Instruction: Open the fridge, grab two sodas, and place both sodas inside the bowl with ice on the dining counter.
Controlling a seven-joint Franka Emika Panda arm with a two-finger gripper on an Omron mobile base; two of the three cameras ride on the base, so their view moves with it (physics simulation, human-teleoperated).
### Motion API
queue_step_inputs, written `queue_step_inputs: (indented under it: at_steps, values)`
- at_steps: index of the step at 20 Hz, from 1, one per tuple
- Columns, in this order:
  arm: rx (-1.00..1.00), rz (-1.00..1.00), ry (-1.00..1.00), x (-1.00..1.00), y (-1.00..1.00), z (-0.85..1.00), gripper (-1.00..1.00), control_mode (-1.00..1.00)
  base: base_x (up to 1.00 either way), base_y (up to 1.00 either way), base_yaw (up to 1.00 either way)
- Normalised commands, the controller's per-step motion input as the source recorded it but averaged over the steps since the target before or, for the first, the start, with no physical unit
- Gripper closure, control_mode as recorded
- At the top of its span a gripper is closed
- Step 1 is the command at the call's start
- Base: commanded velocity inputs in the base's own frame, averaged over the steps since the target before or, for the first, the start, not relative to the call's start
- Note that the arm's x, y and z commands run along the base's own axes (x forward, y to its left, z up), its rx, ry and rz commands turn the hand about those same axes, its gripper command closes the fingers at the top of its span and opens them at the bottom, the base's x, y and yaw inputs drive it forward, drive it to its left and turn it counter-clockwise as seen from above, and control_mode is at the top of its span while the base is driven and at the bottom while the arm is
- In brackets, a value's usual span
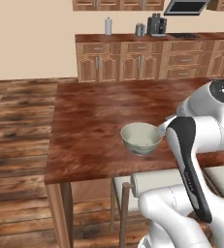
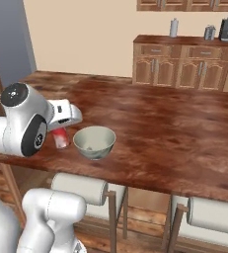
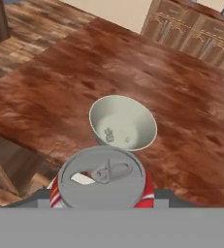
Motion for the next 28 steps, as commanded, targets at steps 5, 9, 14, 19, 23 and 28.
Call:
queue_step_inputs:
  at_steps: [5, 9, 14, 19, 23, 28]
  values:
    - [-0.01, 0.1, 0.12, 0.69, -0.04, -0.3, 1.0, -1.0, 0.0, 0.0, 0.0]
    - [-0.11, 0.06, 0.19, 0.51, -0.1, -0.07, 1.0, -1.0, 0.0, 0.0, 0.0]
    - [-0.13, 0.04, 0.19, 0.55, -0.09, -0.22, 1.0, -1.0, 0.0, 0.0, 0.0]
    - [-0.01, 0.07, 0.05, 0.59, -0.13, -0.3, 1.0, -1.0, 0.0, 0.0, 0.0]
    - [0.0, 0.07, 0.0, 0.46, -0.06, -0.43, 1.0, -1.0, 0.0, 0.0, 0.0]
    - [-0.02, 0.06, 0.01, 0.29, 0.0, -0.47, 1.0, -1.0, 0.0, 0.0, 0.0]
